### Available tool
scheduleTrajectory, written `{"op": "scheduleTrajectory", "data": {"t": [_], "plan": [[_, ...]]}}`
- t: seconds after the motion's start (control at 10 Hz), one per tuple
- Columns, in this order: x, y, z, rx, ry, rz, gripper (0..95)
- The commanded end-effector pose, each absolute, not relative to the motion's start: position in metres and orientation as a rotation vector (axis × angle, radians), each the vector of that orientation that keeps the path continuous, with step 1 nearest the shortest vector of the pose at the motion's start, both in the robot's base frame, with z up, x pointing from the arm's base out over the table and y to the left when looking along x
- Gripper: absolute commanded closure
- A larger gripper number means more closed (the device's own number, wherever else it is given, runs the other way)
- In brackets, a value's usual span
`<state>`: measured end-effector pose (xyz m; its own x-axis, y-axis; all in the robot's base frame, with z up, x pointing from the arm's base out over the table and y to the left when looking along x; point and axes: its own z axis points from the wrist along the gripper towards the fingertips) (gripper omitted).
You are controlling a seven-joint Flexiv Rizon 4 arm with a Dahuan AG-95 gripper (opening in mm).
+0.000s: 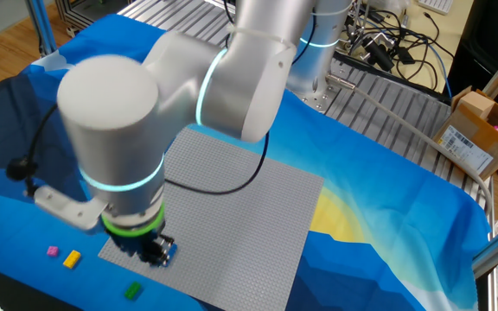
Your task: Stack small Lego blocks randomly, one at a time
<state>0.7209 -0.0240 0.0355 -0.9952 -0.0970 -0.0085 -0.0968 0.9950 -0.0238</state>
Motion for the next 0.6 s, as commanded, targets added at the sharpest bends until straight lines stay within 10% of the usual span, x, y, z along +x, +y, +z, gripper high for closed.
{"op": "scheduleTrajectory", "data": {"t": [0.1, 0.6], "plan": [[0.728, -0.02, 0.037, -0.141, 3.127, -0.037, 57.0], [0.745, -0.015, 0.026, -0.148, 3.112, -0.045, 57.0]]}}
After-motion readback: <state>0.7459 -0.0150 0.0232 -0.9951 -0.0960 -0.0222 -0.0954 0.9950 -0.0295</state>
